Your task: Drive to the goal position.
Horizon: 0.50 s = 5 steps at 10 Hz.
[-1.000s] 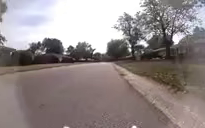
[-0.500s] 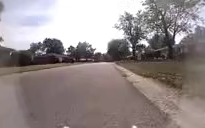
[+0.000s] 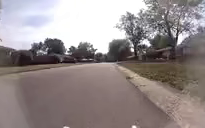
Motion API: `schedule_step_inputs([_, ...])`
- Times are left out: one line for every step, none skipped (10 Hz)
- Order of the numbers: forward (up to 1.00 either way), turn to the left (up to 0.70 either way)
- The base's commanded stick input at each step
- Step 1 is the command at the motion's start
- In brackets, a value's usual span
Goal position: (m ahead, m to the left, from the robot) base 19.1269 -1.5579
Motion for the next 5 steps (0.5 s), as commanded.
schedule_step_inputs([0.69,0.03])
schedule_step_inputs([0.69,0.03])
schedule_step_inputs([0.69,0.03])
schedule_step_inputs([0.69,0.03])
schedule_step_inputs([0.69,0.03])
